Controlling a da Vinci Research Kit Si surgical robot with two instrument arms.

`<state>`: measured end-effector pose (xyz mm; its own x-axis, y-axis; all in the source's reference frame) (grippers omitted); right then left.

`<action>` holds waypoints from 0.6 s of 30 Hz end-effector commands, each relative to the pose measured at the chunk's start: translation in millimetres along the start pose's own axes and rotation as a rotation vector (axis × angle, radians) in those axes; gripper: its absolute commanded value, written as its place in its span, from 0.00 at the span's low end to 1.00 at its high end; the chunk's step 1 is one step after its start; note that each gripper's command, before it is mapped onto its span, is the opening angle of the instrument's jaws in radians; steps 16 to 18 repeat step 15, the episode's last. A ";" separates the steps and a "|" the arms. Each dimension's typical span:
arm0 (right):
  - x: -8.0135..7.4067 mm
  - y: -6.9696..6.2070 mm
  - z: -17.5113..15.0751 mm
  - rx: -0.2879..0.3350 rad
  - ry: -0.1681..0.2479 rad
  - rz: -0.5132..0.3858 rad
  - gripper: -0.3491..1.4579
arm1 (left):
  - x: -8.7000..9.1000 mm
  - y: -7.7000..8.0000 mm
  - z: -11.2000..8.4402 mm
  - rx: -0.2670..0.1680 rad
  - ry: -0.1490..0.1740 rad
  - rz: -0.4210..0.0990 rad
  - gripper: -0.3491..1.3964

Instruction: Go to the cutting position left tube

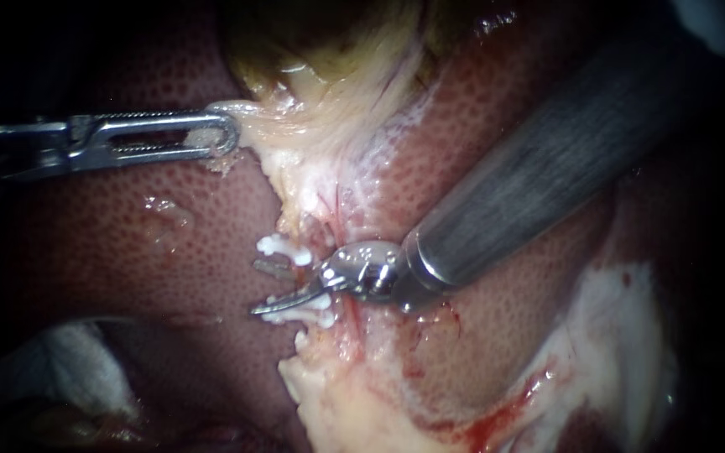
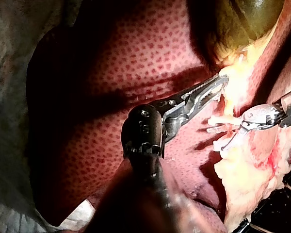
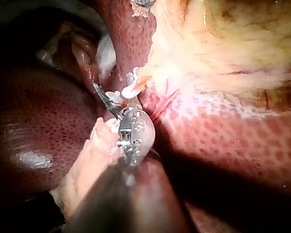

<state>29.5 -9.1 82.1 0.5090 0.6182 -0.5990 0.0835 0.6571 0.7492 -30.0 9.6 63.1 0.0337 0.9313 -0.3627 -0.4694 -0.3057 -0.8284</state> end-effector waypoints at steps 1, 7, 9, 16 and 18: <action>0.0 0.1 0.0 -0.001 0.000 -0.001 0.82 | 0.0 0.0 0.0 0.000 0.000 0.000 0.00; 0.0 0.2 -0.1 -0.001 0.000 -0.001 0.76 | 0.0 0.0 0.0 0.001 0.000 0.000 0.00; 0.0 0.3 -0.1 0.000 0.000 -0.001 0.76 | 0.0 0.0 0.0 0.001 0.000 0.000 0.00; 0.0 0.3 -0.1 -0.001 0.000 -0.001 0.76 | 0.0 0.0 0.0 0.001 0.000 0.000 0.00; 0.0 0.3 -0.1 -0.001 0.000 -0.001 0.76 | 0.0 0.0 0.0 0.001 0.000 0.000 0.00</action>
